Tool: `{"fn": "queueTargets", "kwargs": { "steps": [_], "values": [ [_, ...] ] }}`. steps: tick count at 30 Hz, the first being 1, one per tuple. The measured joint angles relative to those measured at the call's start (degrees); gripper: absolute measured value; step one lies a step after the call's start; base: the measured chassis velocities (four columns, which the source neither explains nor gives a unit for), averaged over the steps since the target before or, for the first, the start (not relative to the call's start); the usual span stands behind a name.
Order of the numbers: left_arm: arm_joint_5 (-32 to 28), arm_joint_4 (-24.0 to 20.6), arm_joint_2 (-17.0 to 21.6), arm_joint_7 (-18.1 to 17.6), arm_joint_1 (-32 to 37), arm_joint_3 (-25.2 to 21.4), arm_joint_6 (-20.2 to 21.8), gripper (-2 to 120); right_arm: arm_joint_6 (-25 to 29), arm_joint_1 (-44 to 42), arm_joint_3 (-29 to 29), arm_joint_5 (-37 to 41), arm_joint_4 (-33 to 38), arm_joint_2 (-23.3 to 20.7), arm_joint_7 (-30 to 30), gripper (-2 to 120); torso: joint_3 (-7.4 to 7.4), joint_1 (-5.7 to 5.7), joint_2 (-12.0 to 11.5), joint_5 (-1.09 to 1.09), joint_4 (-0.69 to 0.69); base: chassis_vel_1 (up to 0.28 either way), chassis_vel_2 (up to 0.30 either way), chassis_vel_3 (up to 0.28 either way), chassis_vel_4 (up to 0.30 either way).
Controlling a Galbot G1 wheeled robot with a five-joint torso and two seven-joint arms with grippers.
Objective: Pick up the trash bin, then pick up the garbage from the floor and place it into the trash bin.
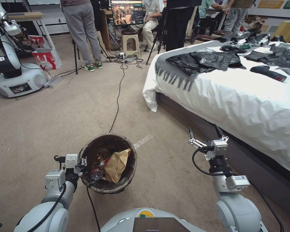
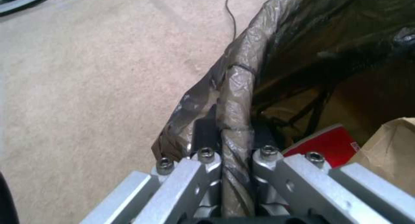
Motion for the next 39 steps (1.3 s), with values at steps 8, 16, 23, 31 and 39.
{"fn": "queueTargets", "kwargs": {
  "steps": [8, 16, 23, 31, 39],
  "values": [
    [0.0, 0.0, -0.02, 0.02, 0.05, 0.02, 0.0, 2, -0.16, 0.02, -0.07, 0.05, 0.17, -0.09, 0.19, 100, 0.0, 0.0, 0.0, 0.0, 0.0, 0.042, 0.031, 0.037, 0.045],
    [0.04, 0.0, 0.06, 0.06, 0.19, 0.11, 0.0, 2, -0.35, 0.13, -0.79, 0.05, 0.22, -0.16, 0.65, 100, 0.0, 0.0, 0.0, 0.0, 0.0, 0.039, 0.047, 0.031, 0.034],
    [0.08, 0.0, 0.05, 0.1, 0.24, 0.14, 0.0, 2, -0.62, 0.43, -1.63, 0.01, 0.22, -0.61, 1.25, 100, 0.0, 0.0, 0.0, 0.0, 0.0, 0.043, 0.04, 0.037, 0.038],
    [0.1, 0.0, 0.04, 0.13, 0.19, 0.19, 0.0, 2, -1.07, 1.04, -2.25, -0.04, 0.05, -1.08, 1.72, 100, 0.0, 0.0, 0.0, 0.0, 0.0, 0.026, 0.038, 0.028, 0.037],
    [0.14, 0.0, 0.01, 0.14, 0.14, 0.27, -0.01, 2, -1.57, 1.6, -2.8, -0.04, -0.11, -1.35, 2.05, 100, 0.0, 0.0, 0.0, 0.0, 0.0, 0.022, 0.021, 0.024, 0.018]
  ]
}}
